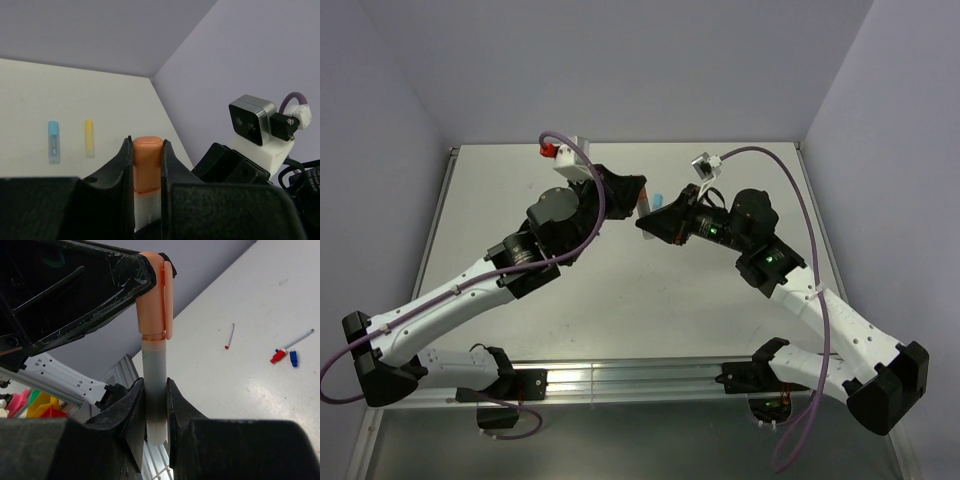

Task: Insert the pens into the pen caps

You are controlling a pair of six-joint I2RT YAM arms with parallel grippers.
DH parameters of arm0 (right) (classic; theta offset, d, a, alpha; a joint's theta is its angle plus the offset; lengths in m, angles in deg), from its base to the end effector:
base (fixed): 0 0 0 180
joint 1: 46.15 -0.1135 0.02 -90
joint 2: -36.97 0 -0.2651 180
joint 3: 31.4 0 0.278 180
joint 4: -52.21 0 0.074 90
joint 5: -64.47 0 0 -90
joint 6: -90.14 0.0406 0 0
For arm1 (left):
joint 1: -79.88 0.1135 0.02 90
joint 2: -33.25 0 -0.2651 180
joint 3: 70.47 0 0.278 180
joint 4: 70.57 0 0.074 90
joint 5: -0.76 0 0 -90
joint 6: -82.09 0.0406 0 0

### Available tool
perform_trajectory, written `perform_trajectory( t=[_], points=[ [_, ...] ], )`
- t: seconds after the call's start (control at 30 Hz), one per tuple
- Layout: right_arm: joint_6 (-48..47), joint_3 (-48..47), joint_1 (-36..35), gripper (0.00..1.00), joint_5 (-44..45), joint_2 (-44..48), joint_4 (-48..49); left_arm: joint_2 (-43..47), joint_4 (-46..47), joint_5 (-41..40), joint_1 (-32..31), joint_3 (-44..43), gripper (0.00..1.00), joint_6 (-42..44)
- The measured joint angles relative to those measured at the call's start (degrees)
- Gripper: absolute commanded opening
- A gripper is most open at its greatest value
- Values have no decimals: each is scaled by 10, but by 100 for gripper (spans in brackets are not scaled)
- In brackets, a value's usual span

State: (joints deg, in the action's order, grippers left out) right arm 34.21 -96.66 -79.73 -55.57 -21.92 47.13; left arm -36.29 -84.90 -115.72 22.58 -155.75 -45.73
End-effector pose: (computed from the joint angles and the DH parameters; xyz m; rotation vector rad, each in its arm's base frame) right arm 0.2124 0.1654 0.3738 -0.4464 1.6545 1.3092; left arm 0.1801 -0.2471 0.4400 -0.1085 1.6254 -0.9464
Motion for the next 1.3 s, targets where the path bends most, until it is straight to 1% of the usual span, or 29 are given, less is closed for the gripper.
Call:
perform_trajectory(
  t=[0.17, 0.33, 0.57, 0.7, 1.1, 1.3],
  points=[
    [-5, 15, 0, 0, -17, 23, 21, 9, 12, -25, -31, -1, 0, 24],
    [-16, 16, 0, 0, -19, 38, 20, -5, -22, -53, -58, -39, 0, 53],
    [-29, 16, 1, 0, -10, 58, 12, -48, -90, -136, -107, -116, 0, 63],
    [-36, 16, 1, 0, -3, 61, -3, -69, -117, -179, -123, -140, 0, 57],
    [-50, 16, 1, 0, 3, 63, -32, -92, -150, -230, -141, -158, 0, 45],
    [-49, 14, 1, 0, -9, 57, -40, -84, -132, -234, -142, -133, 0, 42]
  ],
)
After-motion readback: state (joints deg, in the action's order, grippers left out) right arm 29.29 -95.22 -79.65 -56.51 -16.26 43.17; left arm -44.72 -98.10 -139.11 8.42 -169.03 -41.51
